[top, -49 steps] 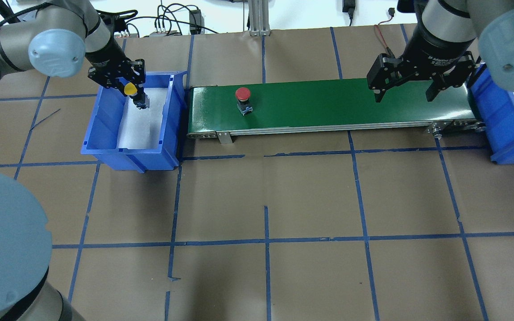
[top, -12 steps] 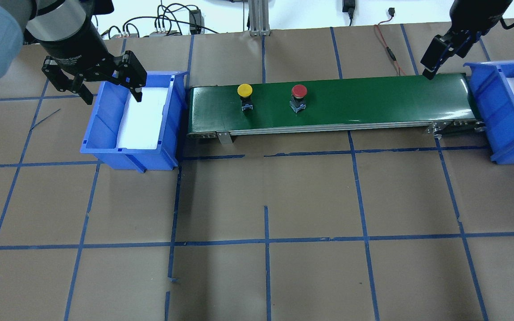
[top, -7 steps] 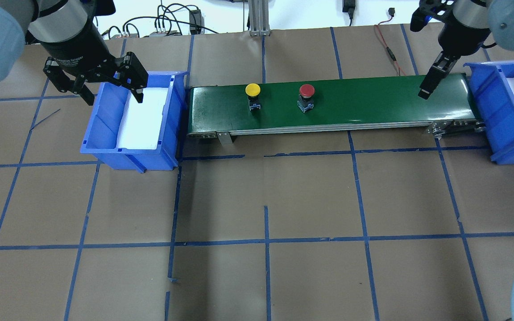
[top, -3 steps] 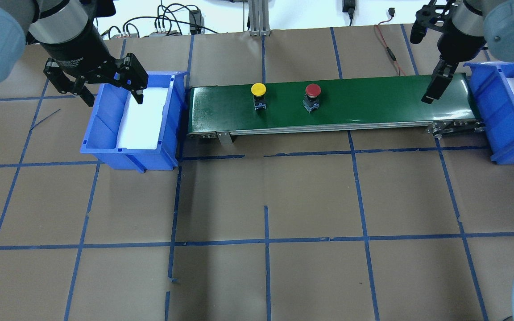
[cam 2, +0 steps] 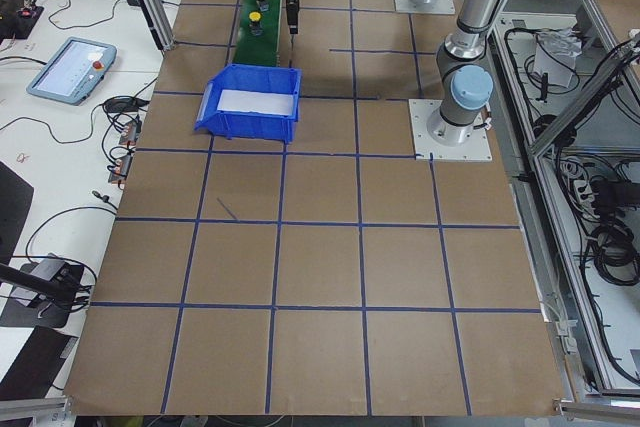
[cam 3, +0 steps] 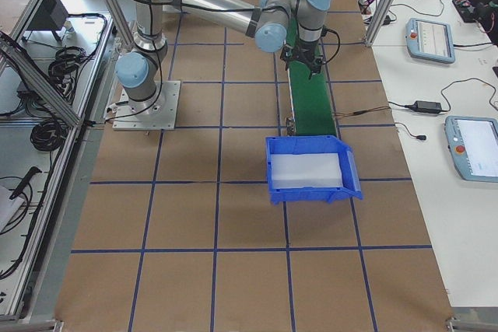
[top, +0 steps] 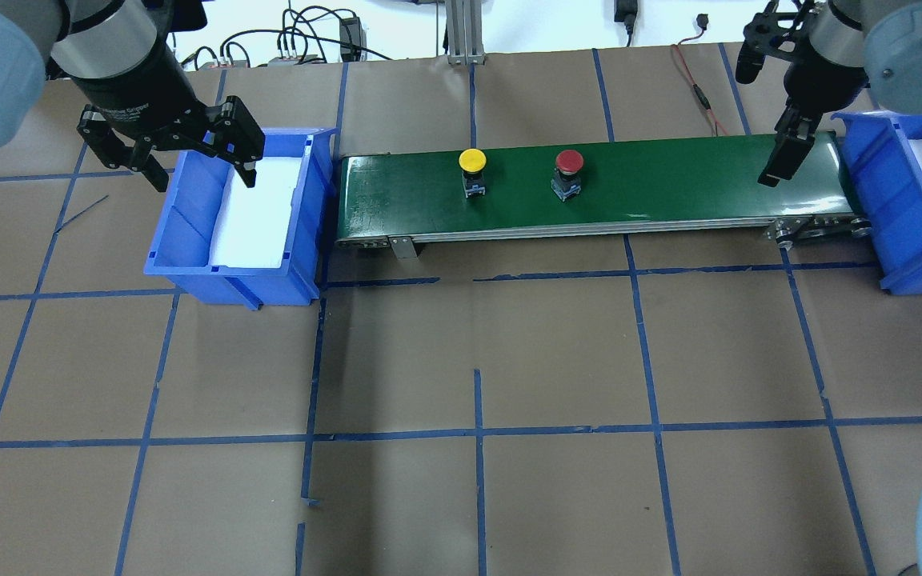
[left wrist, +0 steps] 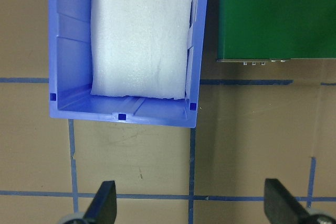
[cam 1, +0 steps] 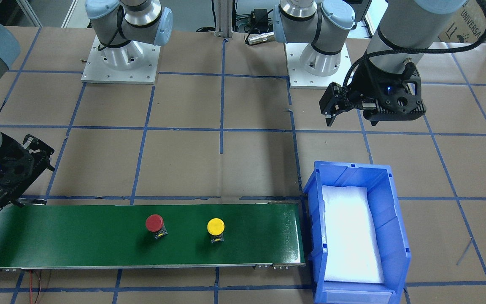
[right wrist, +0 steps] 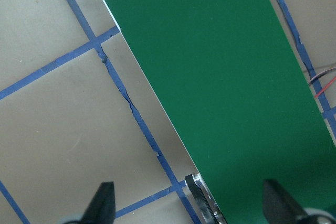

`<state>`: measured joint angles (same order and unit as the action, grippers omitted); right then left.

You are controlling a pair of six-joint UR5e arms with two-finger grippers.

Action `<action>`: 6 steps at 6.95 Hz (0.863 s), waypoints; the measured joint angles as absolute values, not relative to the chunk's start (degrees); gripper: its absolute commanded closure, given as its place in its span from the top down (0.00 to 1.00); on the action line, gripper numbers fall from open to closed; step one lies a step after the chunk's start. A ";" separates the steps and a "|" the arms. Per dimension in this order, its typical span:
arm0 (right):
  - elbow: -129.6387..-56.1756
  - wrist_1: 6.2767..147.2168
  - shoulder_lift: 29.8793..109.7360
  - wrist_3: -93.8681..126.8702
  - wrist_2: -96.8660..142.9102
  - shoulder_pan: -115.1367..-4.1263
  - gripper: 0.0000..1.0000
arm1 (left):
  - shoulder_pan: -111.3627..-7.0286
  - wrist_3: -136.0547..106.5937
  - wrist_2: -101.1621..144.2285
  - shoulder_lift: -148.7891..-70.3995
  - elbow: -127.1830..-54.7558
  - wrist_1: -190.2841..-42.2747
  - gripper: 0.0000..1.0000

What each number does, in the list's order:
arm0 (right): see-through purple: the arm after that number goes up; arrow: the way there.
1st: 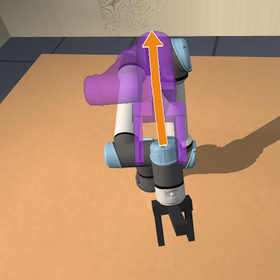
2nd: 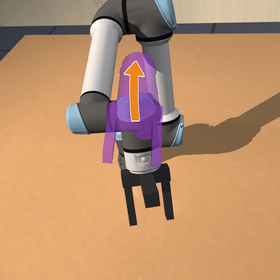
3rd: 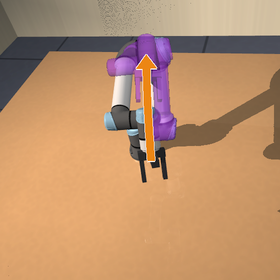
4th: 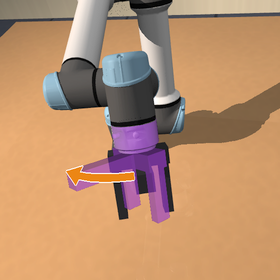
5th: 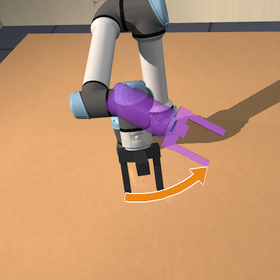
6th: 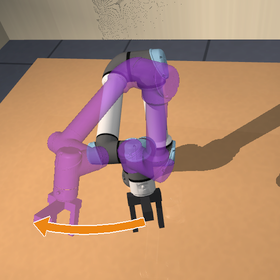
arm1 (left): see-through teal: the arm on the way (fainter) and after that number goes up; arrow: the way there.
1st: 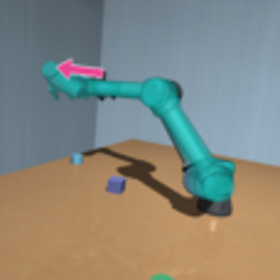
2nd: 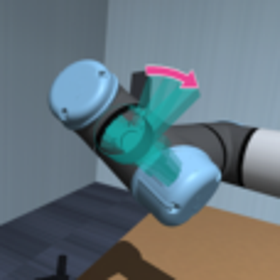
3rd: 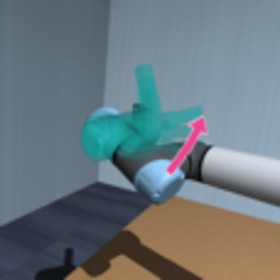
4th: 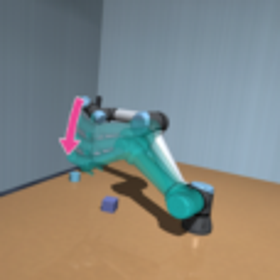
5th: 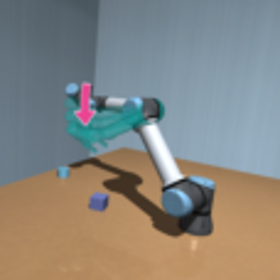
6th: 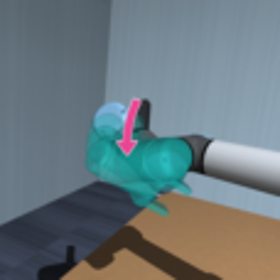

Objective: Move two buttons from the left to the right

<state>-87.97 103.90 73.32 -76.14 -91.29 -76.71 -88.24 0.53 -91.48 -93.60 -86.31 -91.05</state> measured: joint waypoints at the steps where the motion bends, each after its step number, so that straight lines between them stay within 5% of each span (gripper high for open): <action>1: -87.95 103.95 73.19 -76.47 -91.31 -76.69 1.00 | -88.24 0.53 -91.44 -93.60 -86.31 -91.05 1.00; 6: -87.46 104.00 72.06 -77.49 -90.71 -76.72 1.00 | -88.24 0.53 -91.41 -93.61 -86.39 -91.05 1.00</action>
